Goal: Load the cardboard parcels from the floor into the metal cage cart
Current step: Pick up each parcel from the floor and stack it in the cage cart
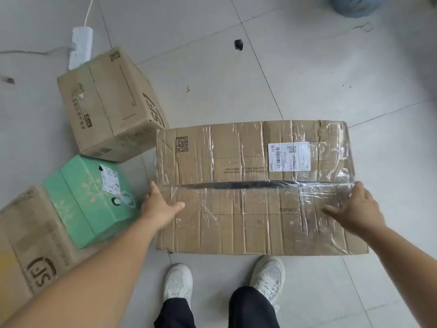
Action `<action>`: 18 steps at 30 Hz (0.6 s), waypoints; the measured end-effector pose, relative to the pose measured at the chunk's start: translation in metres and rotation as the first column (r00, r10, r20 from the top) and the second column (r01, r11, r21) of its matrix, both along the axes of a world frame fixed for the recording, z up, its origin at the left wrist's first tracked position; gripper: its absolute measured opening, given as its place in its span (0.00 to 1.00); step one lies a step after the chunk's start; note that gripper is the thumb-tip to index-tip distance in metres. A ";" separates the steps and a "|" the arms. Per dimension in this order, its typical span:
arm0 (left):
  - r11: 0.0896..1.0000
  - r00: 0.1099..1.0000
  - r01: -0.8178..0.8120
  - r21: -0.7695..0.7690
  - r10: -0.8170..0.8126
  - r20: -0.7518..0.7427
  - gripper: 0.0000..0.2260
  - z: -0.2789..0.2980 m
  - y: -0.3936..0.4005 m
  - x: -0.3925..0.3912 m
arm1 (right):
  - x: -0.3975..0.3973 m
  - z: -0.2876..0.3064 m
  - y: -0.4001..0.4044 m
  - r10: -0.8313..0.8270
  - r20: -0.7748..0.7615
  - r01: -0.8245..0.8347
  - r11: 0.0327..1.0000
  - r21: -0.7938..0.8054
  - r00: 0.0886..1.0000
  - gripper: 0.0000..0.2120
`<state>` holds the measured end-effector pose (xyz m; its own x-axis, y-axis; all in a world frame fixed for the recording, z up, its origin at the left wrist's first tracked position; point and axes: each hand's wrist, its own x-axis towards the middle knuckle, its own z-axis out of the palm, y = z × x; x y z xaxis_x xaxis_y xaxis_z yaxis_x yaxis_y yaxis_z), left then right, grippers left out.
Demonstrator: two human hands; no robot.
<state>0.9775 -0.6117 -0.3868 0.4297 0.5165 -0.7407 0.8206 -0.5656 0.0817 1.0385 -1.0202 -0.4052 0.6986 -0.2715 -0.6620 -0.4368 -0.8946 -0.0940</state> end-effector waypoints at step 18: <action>0.954 0.931 -0.252 -0.166 0.285 0.229 0.50 -0.030 0.011 -0.009 | -0.003 -0.020 -0.006 -0.311 0.043 0.294 0.929 0.224 0.949 0.57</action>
<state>0.9681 -0.6006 -0.4170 0.4667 0.5435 -0.6978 0.8844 -0.2971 0.3600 1.0358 -1.0258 -0.4252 0.6563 -0.3368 -0.6752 -0.6674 -0.6765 -0.3113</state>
